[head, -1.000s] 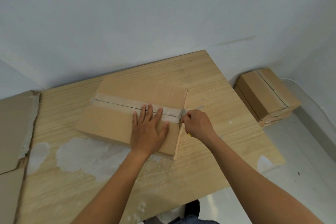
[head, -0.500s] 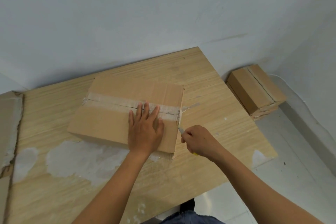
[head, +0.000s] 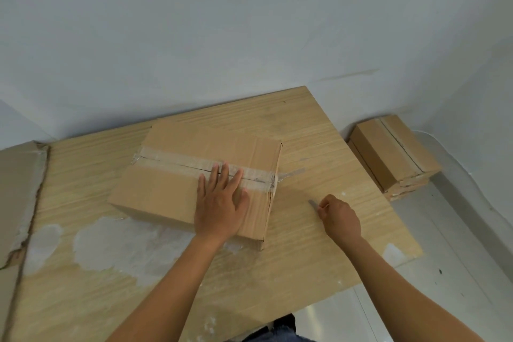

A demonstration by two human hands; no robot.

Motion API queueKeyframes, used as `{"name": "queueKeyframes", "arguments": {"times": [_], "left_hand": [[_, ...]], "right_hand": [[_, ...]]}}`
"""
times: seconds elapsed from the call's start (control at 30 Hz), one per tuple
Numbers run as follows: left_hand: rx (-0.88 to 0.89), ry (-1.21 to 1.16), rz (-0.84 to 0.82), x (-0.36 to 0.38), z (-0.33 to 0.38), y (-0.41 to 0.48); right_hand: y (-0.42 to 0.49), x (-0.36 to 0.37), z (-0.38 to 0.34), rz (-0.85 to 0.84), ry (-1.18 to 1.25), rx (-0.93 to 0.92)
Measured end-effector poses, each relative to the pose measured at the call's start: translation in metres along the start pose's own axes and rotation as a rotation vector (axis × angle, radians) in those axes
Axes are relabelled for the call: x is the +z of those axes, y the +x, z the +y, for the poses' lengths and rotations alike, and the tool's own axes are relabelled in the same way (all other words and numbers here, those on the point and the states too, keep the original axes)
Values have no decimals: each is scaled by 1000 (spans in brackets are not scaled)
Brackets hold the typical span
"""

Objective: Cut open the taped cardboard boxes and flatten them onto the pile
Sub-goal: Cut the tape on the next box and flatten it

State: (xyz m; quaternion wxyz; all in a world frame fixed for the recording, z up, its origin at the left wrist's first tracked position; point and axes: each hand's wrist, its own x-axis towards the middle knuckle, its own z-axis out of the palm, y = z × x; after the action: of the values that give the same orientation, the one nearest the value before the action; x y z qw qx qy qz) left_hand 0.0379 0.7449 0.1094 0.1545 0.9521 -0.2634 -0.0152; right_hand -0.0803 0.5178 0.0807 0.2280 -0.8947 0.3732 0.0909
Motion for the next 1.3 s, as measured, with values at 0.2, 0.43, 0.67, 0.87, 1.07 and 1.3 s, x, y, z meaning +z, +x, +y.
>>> {"name": "queueKeyframes", "arguments": {"times": [0.2, 0.43, 0.67, 0.87, 1.07, 1.3], "left_hand": [[15, -43, 79, 0, 0, -4], [-171, -33, 196, 3, 6, -19], [-511, -7, 54, 3, 6, -35], [-544, -229, 37, -6, -6, -36], [-299, -146, 4, -22, -69, -38], [-43, -127, -127, -39, -121, -18]], "right_hand": [[14, -5, -2, 157, -12, -117], [36, -49, -105, 396, 199, -644], [51, -32, -164, 24, -204, -875], [51, -26, -159, -59, -422, -827], [13, -16, -151, -100, -417, -665], [-50, 12, -151, 25, -253, -413]]}}
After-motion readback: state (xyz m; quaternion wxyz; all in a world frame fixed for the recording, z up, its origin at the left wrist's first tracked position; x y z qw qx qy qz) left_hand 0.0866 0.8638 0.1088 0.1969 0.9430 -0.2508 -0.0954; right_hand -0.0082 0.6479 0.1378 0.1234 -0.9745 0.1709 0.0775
